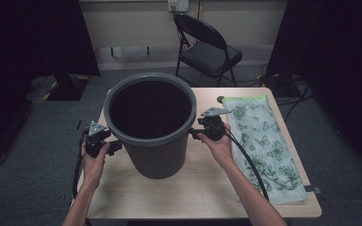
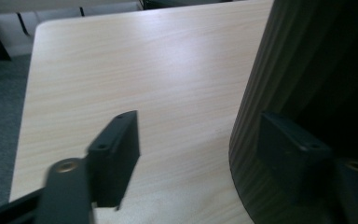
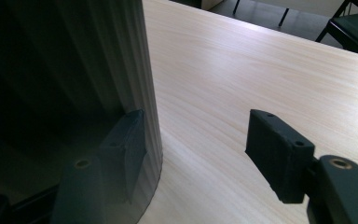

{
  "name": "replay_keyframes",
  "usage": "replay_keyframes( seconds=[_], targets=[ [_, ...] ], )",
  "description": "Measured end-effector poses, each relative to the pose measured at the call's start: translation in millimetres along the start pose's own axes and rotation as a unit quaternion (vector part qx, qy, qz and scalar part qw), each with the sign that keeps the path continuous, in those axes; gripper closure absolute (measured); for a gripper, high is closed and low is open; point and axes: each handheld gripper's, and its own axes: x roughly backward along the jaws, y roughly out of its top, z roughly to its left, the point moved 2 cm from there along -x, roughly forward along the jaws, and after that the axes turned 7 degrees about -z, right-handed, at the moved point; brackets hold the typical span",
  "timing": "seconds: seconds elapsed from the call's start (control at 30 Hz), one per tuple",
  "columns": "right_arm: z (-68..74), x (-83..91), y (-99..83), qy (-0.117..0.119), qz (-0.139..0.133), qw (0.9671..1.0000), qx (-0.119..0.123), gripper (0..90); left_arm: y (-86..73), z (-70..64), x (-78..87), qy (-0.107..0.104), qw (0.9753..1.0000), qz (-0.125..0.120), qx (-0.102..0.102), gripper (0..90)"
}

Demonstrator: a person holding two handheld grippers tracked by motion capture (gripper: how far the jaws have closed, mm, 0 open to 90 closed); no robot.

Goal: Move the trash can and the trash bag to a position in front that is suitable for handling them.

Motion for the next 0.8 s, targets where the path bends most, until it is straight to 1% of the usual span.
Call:
replay_keyframes(
  seconds=[0.03,0.07,0.1,0.13,0.17,0.27,0.3,0.33,0.37,0.4,0.43,0.5,0.6,0.67,0.73,0.8],
  targets=[
    [0.2,1.5,0.0,0.004,0.000,1.0000,-0.001,38.4,-0.1,-1.4,-0.9,-0.002,1.0000,0.000,0.007,38.5],
    [0.7,2.8,0.0,0.007,0.000,1.0000,0.000,39.7,-0.6,-2.5,-2.1,-0.007,0.9999,-0.001,0.013,41.6],
    [1.0,4.1,-0.2,0.010,0.002,0.9999,0.002,42.0,-1.1,-3.4,-2.8,-0.018,0.9996,-0.001,0.022,45.2],
    [1.1,5.8,-0.6,0.013,0.004,0.9999,0.005,43.7,-1.4,-4.5,-3.4,-0.030,0.9992,-0.002,0.026,49.7],
    [0.4,7.6,-1.4,0.016,0.005,0.9998,0.006,43.6,-1.4,-6.3,-3.9,-0.033,0.9992,-0.003,0.022,52.1],
    [-3.7,14.8,-4.1,0.020,0.008,0.9998,0.002,43.5,-1.2,-13.0,-4.5,-0.044,0.9989,0.000,0.018,50.0],
    [-4.8,17.9,-5.3,0.020,0.009,0.9998,0.000,43.5,-1.4,-15.7,-4.6,-0.051,0.9986,0.001,0.017,50.1],
    [-5.9,21.5,-6.5,0.020,0.008,0.9998,0.002,43.5,-1.6,-18.7,-4.8,-0.057,0.9982,0.002,0.017,50.2],
    [-8.9,30.3,-10.0,0.019,0.009,0.9998,0.002,43.3,-1.7,-22.1,-5.3,-0.063,0.9979,0.004,0.015,49.0],
    [-8.9,30.3,-10.0,0.019,0.009,0.9998,0.002,43.3,-1.9,-26.2,-6.1,-0.067,0.9976,0.003,0.016,49.0],
    [-10.6,35.5,-12.1,0.018,0.008,0.9998,0.002,43.0,-1.9,-30.2,-6.7,-0.073,0.9972,0.006,0.014,47.7],
    [-15.1,46.4,-17.3,0.017,0.007,0.9998,-0.004,41.8,-2.2,-39.3,-7.9,-0.083,0.9964,0.008,0.014,45.9],
    [-21.0,62.4,-24.2,0.012,0.007,0.9999,-0.007,41.2,-2.5,-53.2,-8.9,-0.106,0.9942,0.015,0.012,44.7],
    [-24.1,72.9,-28.0,0.010,0.006,0.9999,-0.007,41.1,-2.1,-61.9,-8.4,-0.106,0.9942,0.017,0.000,43.4],
    [-26.0,82.2,-31.9,0.011,0.007,0.9999,-0.009,40.6,-1.8,-69.1,-7.3,-0.112,0.9934,0.020,-0.010,43.9],
    [-26.6,91.7,-35.5,0.011,0.007,0.9999,-0.005,40.6,-2.3,-74.6,-5.8,-0.121,0.9923,0.022,-0.011,43.9]
  ],
)
